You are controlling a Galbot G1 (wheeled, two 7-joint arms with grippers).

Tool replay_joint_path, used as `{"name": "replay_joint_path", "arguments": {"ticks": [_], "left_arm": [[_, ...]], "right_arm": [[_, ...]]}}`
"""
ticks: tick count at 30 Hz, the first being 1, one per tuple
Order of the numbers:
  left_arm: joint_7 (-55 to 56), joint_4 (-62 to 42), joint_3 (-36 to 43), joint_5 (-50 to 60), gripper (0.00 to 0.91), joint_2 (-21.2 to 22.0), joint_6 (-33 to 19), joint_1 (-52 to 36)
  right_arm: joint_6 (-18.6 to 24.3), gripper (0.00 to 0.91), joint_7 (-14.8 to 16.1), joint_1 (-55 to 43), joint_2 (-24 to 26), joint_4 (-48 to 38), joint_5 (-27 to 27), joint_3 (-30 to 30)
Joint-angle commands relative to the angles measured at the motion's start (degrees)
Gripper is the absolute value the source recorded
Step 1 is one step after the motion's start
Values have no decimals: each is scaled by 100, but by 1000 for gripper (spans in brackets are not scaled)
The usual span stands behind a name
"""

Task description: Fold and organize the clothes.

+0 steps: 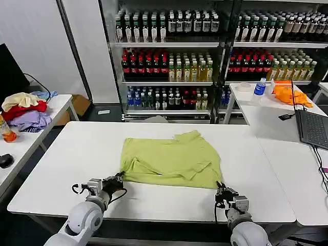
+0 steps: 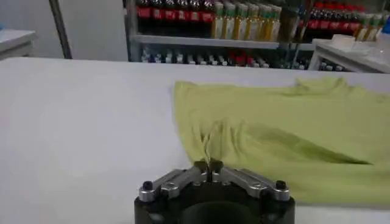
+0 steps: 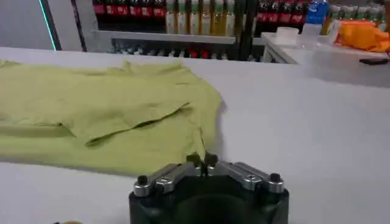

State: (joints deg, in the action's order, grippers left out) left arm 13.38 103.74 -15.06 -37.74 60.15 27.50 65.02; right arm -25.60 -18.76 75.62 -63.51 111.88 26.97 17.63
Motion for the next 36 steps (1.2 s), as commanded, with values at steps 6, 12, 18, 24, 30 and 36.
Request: {"name": "replay_joint_path", "arguments": {"ticks": [6,12,18,24,30,36], "left_arm": [[13,820,-427,0,20,52,36,994],[23,1388,-617,16,20,75,64,1643],[26,1792,-784,62,20,77,65,2253],[-37,2140,-860,435,756,57,201,2562],[-24,2360,-970,569,907,-69,241,2554],[14,2409,-1176,460,907,-290,273,2335]], "right_arm": [[-53,0,-13,536,55,521,21,178],[-115,0,-50,1138,36,1004,-58,307],[-128,0,-65,1826,48,1485,-261,474],[-260,171,94,2289,71,1792,-823,593],[-257,907,94,2417,103,2051,-1106,727],[53,907,53,1863,359,2112,-466,1161]]}}
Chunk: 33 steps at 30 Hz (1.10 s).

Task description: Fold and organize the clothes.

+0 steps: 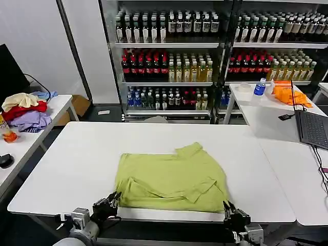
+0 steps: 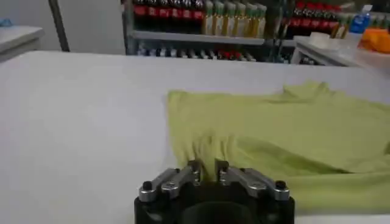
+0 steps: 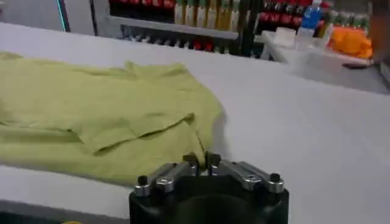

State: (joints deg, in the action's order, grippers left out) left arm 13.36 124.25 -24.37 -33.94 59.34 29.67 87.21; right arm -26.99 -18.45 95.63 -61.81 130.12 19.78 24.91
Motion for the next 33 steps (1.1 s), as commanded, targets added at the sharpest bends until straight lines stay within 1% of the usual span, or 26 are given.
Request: {"name": "replay_joint_path", "arguments": {"ticks": [1,2,4,5,6,7,9,11,12,13,15,21,26,33], "left_arm": [[35,350,-263,29,907,-219,55,68],[70,309,-280,-58,907,-306,53,-78],[132,168,-254,-254,907,-414,34,-394],[166,45,-213,-352,907,-459,8,-564],[193,-74,-155,-472,907,-497,11,-761],[223,-248,-64,-594,907,-534,13,-978],[269,-595,122,-687,907,-559,12,-1462],[321,-963,307,-838,907,-559,33,-1918],[342,-1085,394,-924,907,-550,58,-2104],[370,-1229,493,-996,907,-539,84,-2251],[409,-1568,728,-1047,907,-518,102,-2683],[426,-2444,1315,-1102,907,-373,143,-3568],[424,-3232,1679,-1085,907,-170,132,-4252],[434,-3822,1985,-992,907,203,134,-4661]], "right_arm": [[191,907,14,-233,219,257,370,448],[174,907,-39,-504,289,184,637,442],[83,907,-83,-944,450,11,972,288],[51,907,-111,-1384,504,-139,1120,203],[22,907,-121,-1610,544,-350,1197,135],[-36,907,-193,-2163,557,-715,1353,-118],[-143,907,-240,-2807,508,-1188,1542,-478],[-230,907,-326,-3582,384,-1849,1702,-924],[-244,907,-350,-3856,355,-2015,1751,-1056],[-277,907,-379,-4281,287,-2422,1832,-1230],[-327,907,-423,-4763,158,-2843,1917,-1476],[-410,907,-437,-5604,-103,-3819,1998,-2037],[-469,907,-420,-6165,-329,-4542,2023,-2353],[-566,907,-387,-6733,-703,-5374,2039,-2561]]}}
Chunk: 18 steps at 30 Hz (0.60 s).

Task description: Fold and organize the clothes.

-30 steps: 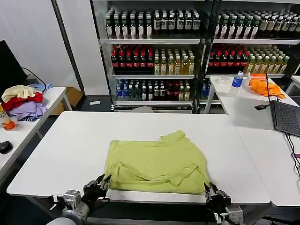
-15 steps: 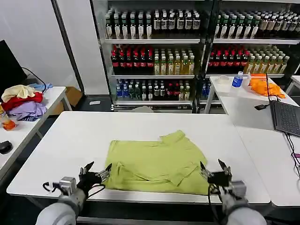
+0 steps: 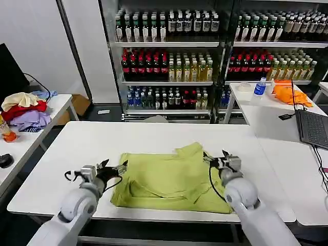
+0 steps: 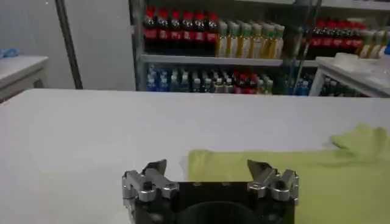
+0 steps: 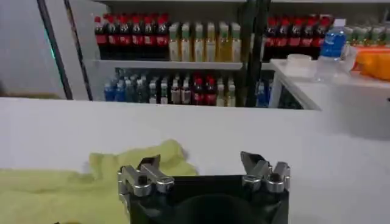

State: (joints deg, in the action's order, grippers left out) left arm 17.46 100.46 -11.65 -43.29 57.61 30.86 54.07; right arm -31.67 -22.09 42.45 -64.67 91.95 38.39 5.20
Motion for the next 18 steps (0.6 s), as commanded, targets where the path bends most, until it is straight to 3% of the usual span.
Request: {"name": "replay_joint_path", "arguments": {"ticks": [1,18], "left_arm": [[24,-1515,738,-36,907,417,14,-1365],[6,-1833,793,36,907,583,35,-1342]], "right_arm": [[-101,907,-14,-1457,-461,-1666,178,-609],[-147,907,156,-1718,-949,-2697,305,-827]]}}
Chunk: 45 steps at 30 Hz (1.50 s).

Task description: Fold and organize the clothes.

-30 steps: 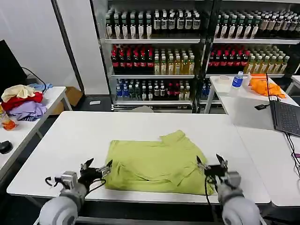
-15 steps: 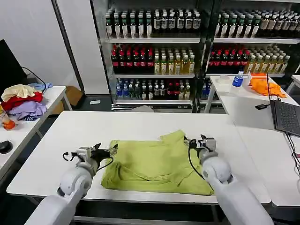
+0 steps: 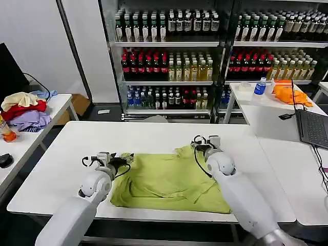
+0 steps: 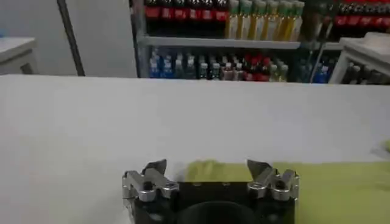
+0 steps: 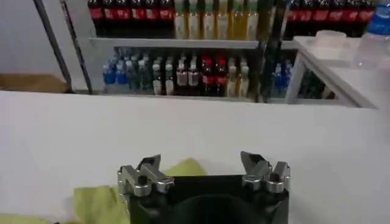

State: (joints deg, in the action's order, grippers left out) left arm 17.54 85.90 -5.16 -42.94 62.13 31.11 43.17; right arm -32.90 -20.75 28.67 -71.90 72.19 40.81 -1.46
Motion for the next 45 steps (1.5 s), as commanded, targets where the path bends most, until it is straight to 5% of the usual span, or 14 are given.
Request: {"name": "replay_joint_path", "arguments": {"ticks": [1,2,3,4,5,6,9,31,45], "left_arm": [[-12,-375,140,18,907,146,7,-239],[-19,-373,137,21,846,153,2,-231],[-30,-369,133,24,554,157,-5,-221],[-43,-354,135,29,433,160,-14,-206],[-53,-347,135,29,222,158,-19,-201],[-71,-337,137,30,121,154,-25,-187],[-99,-331,143,35,50,141,-29,-166],[-260,-24,12,-166,40,-86,-319,61],[-295,1293,-299,-336,40,-553,-401,654]], "right_arm": [[-23,907,32,-320,-226,-722,64,-178],[-21,816,32,-310,-227,-722,64,-183],[-21,615,34,-294,-229,-718,65,-180],[-20,615,44,-278,-227,-706,72,-178],[-19,0,47,-265,-223,-692,81,-176],[-19,0,45,-245,-219,-671,88,-175],[-18,0,42,-201,-205,-611,115,-160],[348,0,84,108,15,65,58,3],[437,0,125,918,655,1786,88,452]]}}
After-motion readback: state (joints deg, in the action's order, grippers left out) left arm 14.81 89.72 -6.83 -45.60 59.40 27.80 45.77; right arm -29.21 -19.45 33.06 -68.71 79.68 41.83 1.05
